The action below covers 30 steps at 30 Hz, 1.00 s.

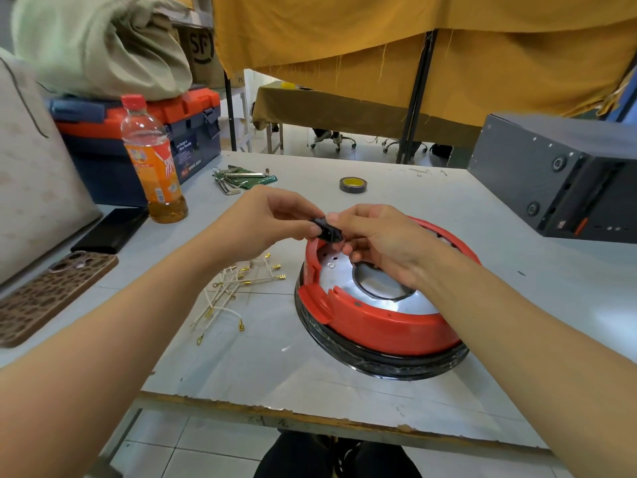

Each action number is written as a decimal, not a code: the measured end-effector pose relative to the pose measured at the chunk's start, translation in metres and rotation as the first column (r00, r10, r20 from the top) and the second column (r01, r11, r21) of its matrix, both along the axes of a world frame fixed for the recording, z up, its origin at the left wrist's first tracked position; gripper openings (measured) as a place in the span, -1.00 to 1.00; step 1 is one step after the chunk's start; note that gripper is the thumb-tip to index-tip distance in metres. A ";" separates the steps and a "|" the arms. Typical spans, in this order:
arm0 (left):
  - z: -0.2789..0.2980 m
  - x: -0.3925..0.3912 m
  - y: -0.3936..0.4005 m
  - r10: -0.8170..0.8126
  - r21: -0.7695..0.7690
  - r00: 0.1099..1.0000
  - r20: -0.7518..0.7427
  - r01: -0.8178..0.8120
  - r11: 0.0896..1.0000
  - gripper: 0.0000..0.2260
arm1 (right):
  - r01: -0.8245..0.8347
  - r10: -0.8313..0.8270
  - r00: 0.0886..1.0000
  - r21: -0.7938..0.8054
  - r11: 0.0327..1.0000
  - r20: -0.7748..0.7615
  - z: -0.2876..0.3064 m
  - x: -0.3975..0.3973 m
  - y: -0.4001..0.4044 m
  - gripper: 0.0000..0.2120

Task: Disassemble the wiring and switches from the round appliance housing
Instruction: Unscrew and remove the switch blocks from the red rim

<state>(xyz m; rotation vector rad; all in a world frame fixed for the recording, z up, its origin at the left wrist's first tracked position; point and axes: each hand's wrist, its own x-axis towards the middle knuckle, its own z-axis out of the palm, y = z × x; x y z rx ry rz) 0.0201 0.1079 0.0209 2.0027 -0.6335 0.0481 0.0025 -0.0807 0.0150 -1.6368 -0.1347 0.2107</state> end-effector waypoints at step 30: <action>-0.060 0.075 0.027 0.339 0.413 0.935 0.107 -0.352 0.840 -0.95 | 0.296 0.066 0.913 -0.766 0.570 0.402 -0.018 0.004 -0.071 -0.80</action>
